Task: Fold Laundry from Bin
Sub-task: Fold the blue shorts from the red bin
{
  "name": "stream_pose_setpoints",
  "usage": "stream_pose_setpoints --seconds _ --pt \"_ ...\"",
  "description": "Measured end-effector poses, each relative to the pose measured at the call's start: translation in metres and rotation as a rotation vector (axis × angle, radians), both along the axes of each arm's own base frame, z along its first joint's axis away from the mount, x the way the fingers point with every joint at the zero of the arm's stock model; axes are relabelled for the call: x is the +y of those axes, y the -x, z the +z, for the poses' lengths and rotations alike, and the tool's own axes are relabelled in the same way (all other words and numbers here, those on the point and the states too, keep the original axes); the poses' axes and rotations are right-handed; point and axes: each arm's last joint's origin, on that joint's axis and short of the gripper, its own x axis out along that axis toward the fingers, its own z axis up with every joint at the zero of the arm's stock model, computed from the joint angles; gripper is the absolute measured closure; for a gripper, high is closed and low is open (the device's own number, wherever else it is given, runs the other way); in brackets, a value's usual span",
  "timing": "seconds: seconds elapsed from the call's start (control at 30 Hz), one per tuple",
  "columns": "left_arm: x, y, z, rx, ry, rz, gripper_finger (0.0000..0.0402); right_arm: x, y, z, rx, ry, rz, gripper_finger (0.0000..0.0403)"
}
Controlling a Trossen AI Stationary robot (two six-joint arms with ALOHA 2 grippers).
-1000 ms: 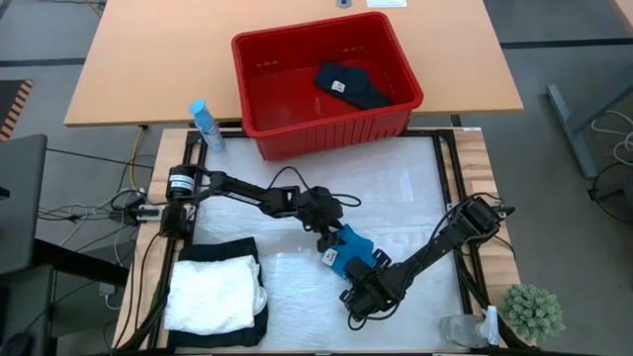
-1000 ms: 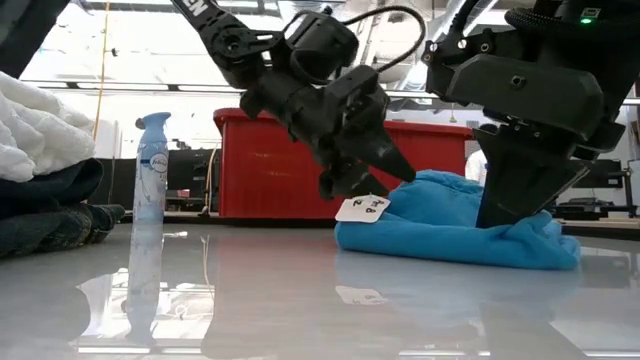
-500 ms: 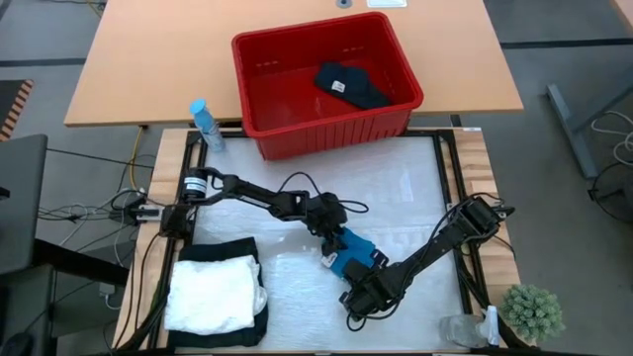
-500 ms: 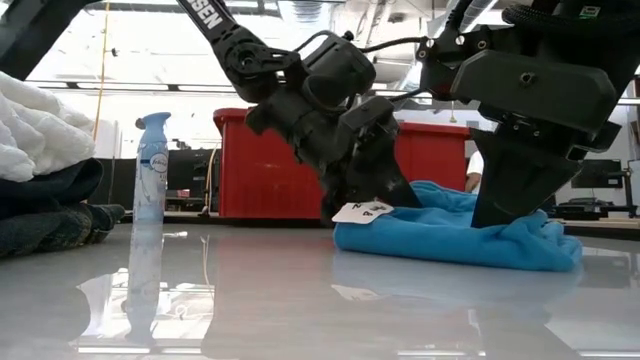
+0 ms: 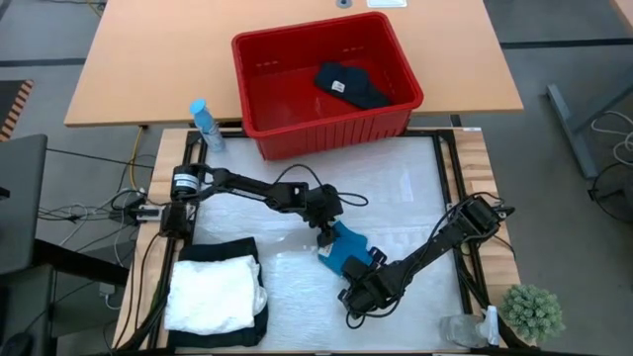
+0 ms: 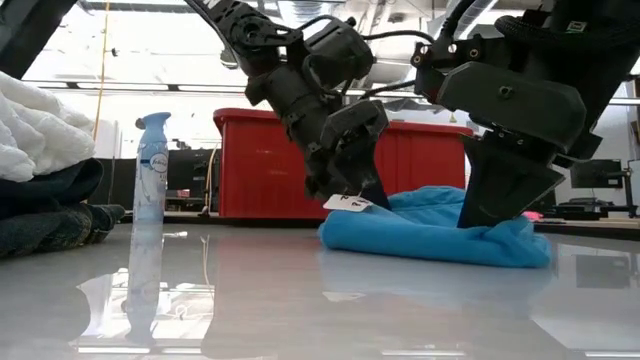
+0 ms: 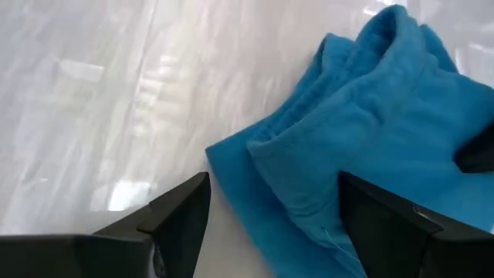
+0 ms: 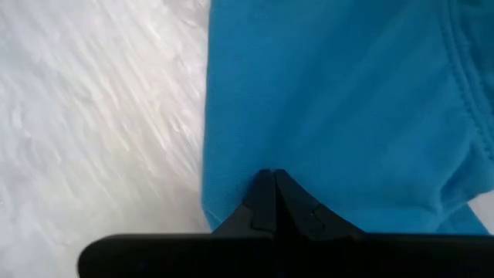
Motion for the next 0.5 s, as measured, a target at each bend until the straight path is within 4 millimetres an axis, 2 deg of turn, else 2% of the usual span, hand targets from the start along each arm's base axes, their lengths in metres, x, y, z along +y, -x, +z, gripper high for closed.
stream_pose_setpoints --seconds 0.27,0.5 --pt "-0.013 -0.001 0.0 0.009 -0.043 -0.013 0.0136 0.001 -0.001 0.0 0.0 -0.003 0.022 0.0385" --pt "-0.018 0.004 -0.01 0.01 -0.021 -0.004 0.0136 0.001 -0.001 0.0 0.004 0.001 0.04 0.0385"
